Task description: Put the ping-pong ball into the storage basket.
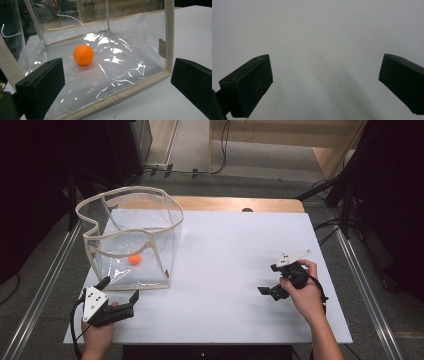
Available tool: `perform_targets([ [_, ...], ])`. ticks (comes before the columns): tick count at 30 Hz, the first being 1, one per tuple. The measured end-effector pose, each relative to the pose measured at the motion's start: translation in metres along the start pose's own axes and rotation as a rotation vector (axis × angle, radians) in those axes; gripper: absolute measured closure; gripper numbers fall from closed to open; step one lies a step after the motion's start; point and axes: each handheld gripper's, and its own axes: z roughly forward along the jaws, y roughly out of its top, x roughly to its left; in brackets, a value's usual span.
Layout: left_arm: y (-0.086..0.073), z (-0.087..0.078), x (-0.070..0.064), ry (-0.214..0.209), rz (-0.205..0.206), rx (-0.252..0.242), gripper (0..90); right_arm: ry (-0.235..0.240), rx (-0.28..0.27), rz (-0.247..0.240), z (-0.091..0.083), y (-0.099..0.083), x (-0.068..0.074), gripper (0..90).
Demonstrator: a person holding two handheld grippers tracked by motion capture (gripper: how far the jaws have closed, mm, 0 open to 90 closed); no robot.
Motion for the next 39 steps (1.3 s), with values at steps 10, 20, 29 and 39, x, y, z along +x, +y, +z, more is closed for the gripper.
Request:
perform_targets([
  [10,0.000,0.000,0.000,0.000,0.000,-0.003,0.0,-0.009,-0.037,0.022,-0.010,-0.017,-0.002,0.0],
  [20,0.000,0.000,0.000,0.004,-0.002,-0.004,0.0,-0.021,-0.066,0.039,-0.020,-0.032,-0.004,0.0],
  [29,0.000,0.000,0.001,0.005,-0.007,-0.004,0.0,-0.021,-0.085,0.074,-0.026,-0.051,-0.006,0.0],
  [39,0.000,0.000,0.001,0.010,-0.011,-0.005,0.0,-0.020,-0.127,0.110,-0.033,-0.072,-0.009,0.0],
])
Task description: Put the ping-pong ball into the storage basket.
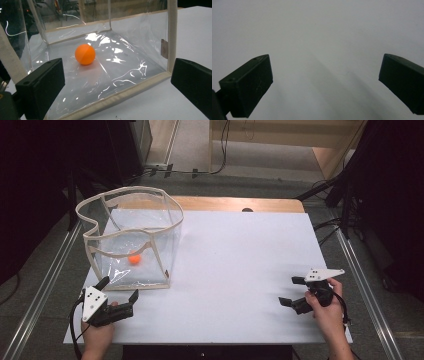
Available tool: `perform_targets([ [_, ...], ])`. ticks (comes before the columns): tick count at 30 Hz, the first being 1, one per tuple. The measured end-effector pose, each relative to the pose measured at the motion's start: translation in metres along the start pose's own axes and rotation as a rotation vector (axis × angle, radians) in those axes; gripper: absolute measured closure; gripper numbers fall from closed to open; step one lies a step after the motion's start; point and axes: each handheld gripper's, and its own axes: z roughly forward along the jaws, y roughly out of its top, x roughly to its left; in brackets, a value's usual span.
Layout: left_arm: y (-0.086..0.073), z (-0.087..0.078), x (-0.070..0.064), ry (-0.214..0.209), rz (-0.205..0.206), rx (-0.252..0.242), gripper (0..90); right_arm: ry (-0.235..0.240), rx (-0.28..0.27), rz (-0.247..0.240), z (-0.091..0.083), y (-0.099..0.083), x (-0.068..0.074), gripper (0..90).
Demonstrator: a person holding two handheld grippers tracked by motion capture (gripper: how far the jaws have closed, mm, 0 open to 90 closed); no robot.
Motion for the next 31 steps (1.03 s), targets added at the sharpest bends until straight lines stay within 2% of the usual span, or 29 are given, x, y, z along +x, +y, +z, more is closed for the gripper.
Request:
perform_targets([
  [12,0.000,0.000,0.002,0.005,-0.007,0.003,0.0,-0.002,-0.096,0.056,-0.020,-0.022,-0.012,0.0],
  [22,0.000,-0.002,0.003,-0.004,-0.011,-0.009,0.0,-0.041,-0.168,0.096,-0.038,-0.046,-0.018,0.0],
  [31,0.000,-0.002,0.003,-0.011,-0.013,-0.015,0.0,-0.063,-0.197,0.082,-0.041,-0.051,-0.020,0.0],
])
